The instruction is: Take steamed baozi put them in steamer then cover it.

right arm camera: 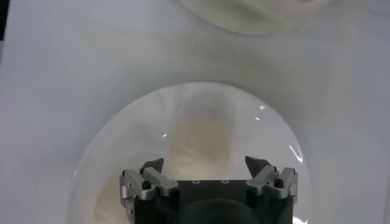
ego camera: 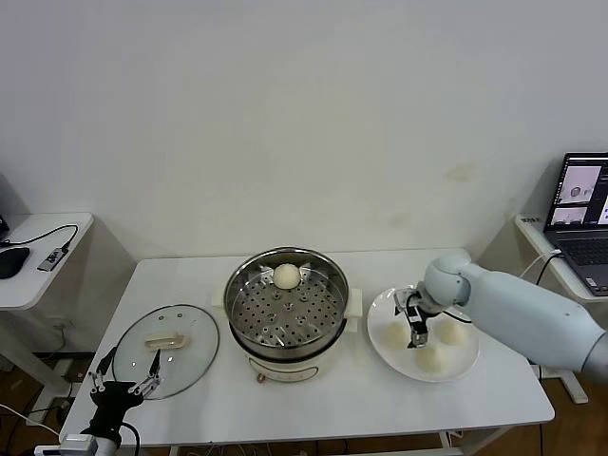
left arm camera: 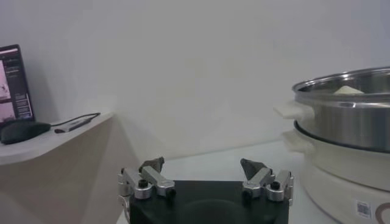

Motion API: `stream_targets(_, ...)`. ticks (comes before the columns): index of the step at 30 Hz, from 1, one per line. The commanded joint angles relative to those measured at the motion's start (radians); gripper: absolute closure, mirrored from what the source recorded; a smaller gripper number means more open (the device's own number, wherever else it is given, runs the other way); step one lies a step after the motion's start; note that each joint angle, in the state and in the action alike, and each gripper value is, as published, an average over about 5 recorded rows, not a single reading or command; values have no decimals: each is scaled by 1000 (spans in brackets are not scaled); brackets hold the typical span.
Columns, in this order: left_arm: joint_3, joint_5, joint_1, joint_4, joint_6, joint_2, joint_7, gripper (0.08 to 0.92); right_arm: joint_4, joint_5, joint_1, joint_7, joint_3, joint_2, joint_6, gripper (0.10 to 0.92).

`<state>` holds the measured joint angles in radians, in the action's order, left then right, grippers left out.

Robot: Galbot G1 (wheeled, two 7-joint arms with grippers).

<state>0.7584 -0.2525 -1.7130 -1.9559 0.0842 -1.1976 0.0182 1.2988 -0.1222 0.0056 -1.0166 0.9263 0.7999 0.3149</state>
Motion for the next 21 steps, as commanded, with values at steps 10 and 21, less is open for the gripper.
stream_targets(10, 1, 3, 0, -1, 1, -3, 0, 177, -63, -41, -42, -3, -37, 53, -13, 203)
stream_targets(21, 3, 3, -1, -1, 2, -4, 1, 177, -53, -44, -35, -30, -38, 41, -15, 356)
